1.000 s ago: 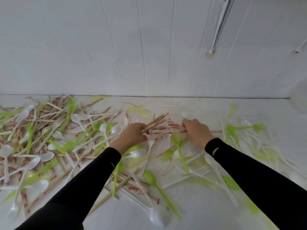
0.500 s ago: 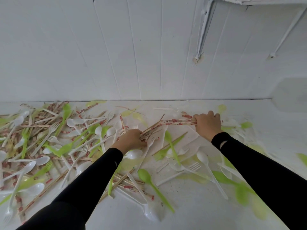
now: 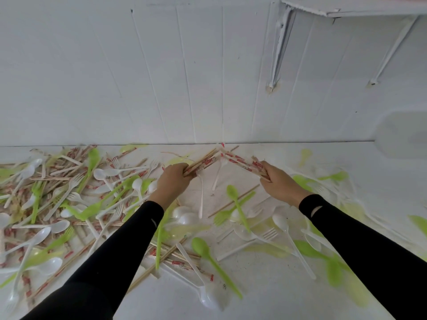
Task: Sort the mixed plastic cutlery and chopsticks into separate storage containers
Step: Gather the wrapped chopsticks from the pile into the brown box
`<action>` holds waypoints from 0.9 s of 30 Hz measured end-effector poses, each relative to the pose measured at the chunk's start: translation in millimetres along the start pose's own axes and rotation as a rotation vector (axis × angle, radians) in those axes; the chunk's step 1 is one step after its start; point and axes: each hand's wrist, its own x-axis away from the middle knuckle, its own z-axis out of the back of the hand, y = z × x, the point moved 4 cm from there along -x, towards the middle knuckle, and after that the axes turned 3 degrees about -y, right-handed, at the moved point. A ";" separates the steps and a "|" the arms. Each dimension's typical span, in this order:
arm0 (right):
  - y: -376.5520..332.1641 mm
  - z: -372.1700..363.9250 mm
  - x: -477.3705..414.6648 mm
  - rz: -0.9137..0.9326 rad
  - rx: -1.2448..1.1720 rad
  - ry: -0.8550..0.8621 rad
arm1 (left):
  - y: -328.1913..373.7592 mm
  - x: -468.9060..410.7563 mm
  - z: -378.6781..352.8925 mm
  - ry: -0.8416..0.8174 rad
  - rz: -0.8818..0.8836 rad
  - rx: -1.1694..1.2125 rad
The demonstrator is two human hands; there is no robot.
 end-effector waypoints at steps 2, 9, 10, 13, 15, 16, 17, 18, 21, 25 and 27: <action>-5.9 -11.3 0.8 0.014 -0.015 -0.045 | 4.3 -1.0 5.8 0.054 -0.025 0.026; 3.8 -52.4 -14.4 0.012 0.346 -0.120 | 4.3 -2.9 20.7 0.148 -0.017 0.156; 8.1 -56.1 -16.7 0.010 0.403 -0.114 | 2.6 -2.0 21.1 0.142 0.011 0.218; 17.3 -64.9 -20.9 0.043 0.539 -0.119 | -1.5 1.8 18.1 0.084 0.044 0.496; 18.2 -66.4 -21.8 0.087 0.627 -0.099 | -2.1 3.6 17.7 0.096 0.025 0.618; 18.0 -66.2 -21.5 0.103 0.663 -0.084 | -0.8 4.5 19.6 0.125 0.016 0.677; 17.6 -66.4 -20.6 0.116 0.699 -0.075 | 0.3 5.6 21.9 0.160 0.007 0.730; 17.6 -66.5 -19.1 0.125 0.726 -0.072 | 2.2 6.2 24.5 0.198 -0.007 0.779; 18.6 -65.4 -14.5 0.112 0.731 -0.055 | 5.8 5.8 31.3 0.287 -0.066 0.974; 19.5 -55.8 -14.6 0.081 0.692 -0.106 | 9.2 5.7 37.7 0.412 -0.025 1.222; 21.7 -54.2 -14.5 0.084 0.665 -0.173 | 9.7 8.2 34.8 0.450 0.039 1.276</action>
